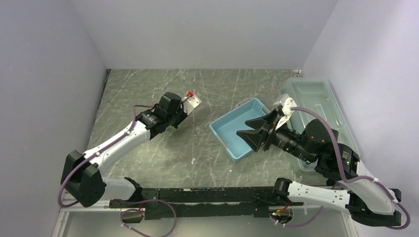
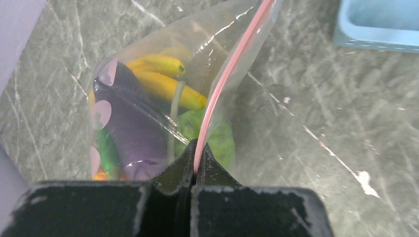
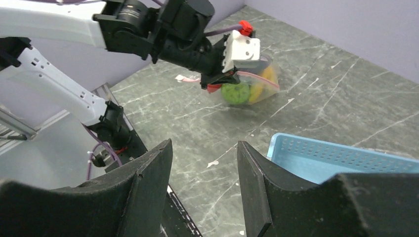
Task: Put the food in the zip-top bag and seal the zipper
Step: Place the zipper food storage bag at the center of the board.
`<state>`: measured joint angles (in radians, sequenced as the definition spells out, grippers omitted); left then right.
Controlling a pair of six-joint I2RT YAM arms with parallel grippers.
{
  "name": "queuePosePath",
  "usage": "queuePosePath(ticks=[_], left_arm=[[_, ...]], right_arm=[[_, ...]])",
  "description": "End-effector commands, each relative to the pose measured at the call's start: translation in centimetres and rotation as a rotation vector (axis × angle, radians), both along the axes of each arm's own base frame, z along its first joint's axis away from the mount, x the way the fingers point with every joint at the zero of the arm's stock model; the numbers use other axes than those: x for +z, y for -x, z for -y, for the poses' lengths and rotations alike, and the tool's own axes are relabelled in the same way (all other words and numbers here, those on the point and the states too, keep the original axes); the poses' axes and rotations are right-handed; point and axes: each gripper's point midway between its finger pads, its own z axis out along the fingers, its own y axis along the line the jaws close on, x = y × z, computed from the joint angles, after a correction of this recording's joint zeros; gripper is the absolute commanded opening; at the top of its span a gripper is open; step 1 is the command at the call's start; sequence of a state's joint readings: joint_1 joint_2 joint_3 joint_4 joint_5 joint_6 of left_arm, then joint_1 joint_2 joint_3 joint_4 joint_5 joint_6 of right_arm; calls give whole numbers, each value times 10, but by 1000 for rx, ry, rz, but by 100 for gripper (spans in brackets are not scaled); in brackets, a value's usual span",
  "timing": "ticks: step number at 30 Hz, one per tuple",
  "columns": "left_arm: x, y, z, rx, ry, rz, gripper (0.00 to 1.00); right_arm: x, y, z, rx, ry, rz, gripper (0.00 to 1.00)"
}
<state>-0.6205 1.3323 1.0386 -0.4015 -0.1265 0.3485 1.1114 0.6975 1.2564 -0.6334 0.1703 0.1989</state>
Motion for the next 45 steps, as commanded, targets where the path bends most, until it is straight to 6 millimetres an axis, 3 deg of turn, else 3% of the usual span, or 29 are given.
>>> queuePosePath(ticks=[1, 11, 17, 21, 24, 25, 26, 27, 35, 45], left_arm=[[18, 28, 23, -40, 140, -21, 0], [-11, 65, 31, -54, 194, -159, 0], [-6, 83, 38, -61, 285, -198, 22], [0, 100, 48, -98, 350, -251, 31], [5, 117, 55, -106, 413, -318, 57], [6, 122, 58, -115, 431, -333, 69], [9, 127, 60, -125, 451, -341, 95], [12, 132, 63, -132, 473, -348, 99], [35, 150, 64, -124, 569, -337, 100], [76, 133, 39, 14, 605, -199, 100]], right_arm=[[1, 2, -2, 12, -9, -12, 54], [-6, -6, -9, -12, 19, -23, 57], [-11, -13, -9, -43, 50, -30, 60], [-13, -17, -9, -63, 57, -28, 61], [-16, -20, -9, -77, 62, -25, 62], [-17, -21, -10, -80, 65, -25, 63], [-19, -21, -11, -83, 71, -26, 63], [-20, -23, -11, -86, 75, -25, 63], [-30, -30, -16, -106, 120, -20, 66], [-43, -39, -16, -147, 166, -27, 68]])
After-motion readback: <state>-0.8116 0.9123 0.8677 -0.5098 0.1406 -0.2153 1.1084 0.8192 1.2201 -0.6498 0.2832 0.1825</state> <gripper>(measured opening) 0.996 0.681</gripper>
